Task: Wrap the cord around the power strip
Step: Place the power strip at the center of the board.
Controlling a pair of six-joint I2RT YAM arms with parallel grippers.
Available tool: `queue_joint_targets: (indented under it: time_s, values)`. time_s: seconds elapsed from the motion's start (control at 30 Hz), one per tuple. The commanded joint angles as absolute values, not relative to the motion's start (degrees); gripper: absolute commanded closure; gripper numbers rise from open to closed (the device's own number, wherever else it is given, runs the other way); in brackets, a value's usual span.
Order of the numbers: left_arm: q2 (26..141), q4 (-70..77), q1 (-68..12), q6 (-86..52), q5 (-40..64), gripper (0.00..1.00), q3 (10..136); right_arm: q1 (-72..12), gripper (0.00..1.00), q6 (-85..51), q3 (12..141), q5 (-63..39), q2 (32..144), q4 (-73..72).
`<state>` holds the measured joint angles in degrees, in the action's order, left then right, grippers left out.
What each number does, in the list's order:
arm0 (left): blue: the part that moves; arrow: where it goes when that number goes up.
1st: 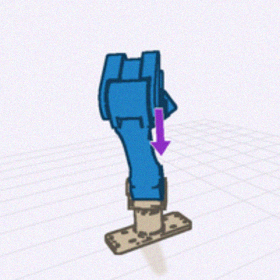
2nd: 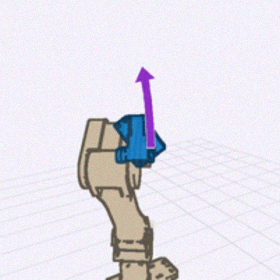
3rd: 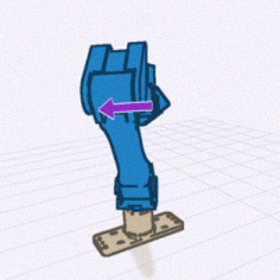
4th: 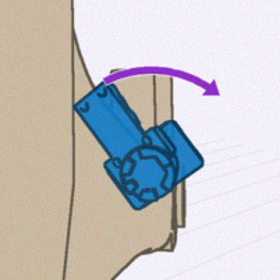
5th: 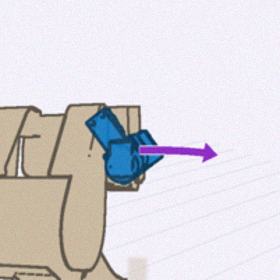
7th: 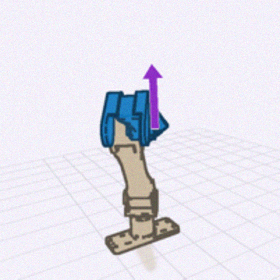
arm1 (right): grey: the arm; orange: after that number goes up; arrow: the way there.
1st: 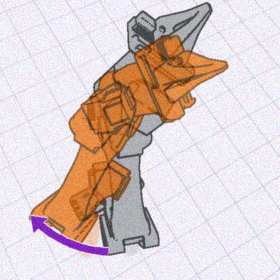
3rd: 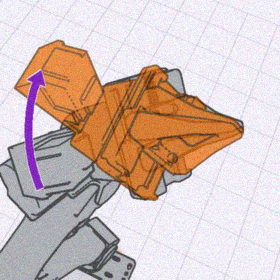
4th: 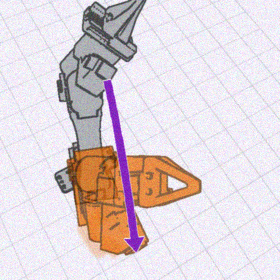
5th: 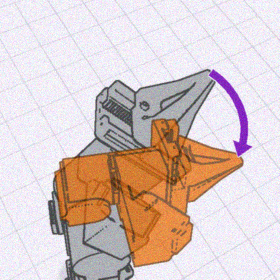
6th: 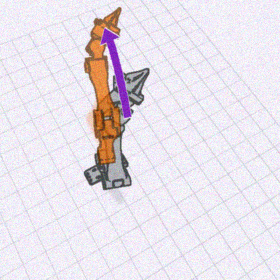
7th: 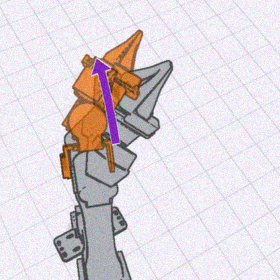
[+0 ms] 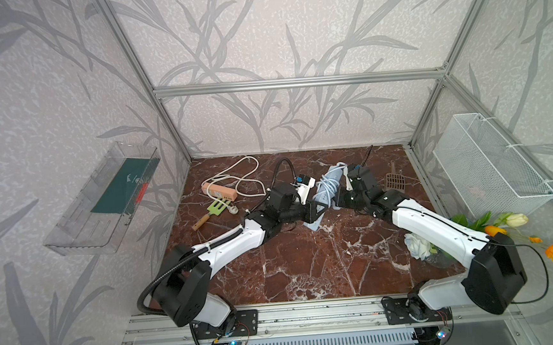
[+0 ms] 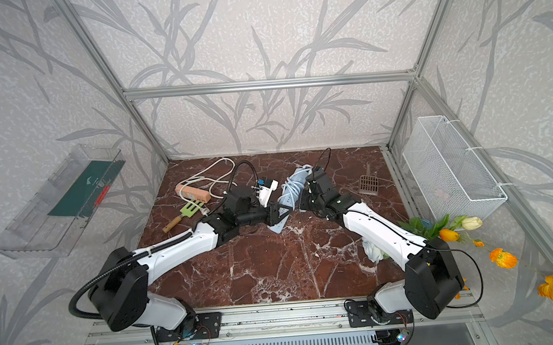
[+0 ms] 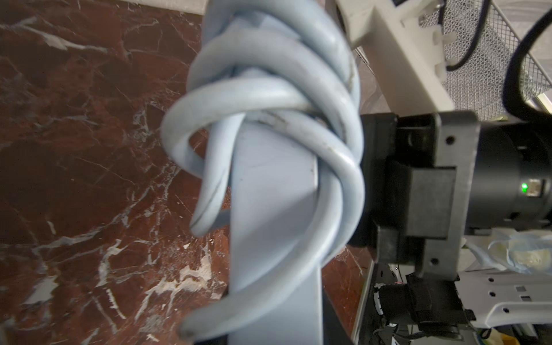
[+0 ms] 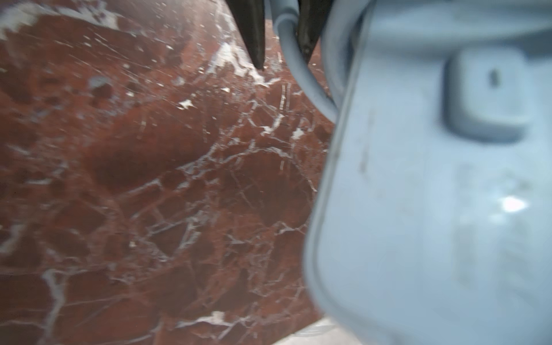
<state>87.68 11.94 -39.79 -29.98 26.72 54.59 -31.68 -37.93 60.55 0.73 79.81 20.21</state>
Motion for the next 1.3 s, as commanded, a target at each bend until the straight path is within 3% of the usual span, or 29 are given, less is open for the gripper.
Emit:
queue_joint_targets:
  time_s: [0.0, 0.53, 0.97, 1.27]
  values:
    - [94.87, 11.86, -39.16, -43.27, 2.82, 1.0, 55.82, -32.92, 1.0, -32.74, 64.27, 5.64, 78.15, 32.64]
    - [113.71, 9.92, -47.29, -52.98, -3.54, 1.0, 61.39, -26.78, 0.97, -29.94, 60.96, 3.69, 90.02, 36.68]
    - [118.77, 13.65, -45.64, -53.05, 6.99, 1.0, 59.07, -22.85, 0.76, -21.76, 60.14, -4.22, 97.43, 34.58]
    - [120.76, 12.62, -44.76, -53.92, 10.09, 1.0, 60.12, -21.85, 0.66, -19.63, 60.84, -8.21, 96.14, 35.26]
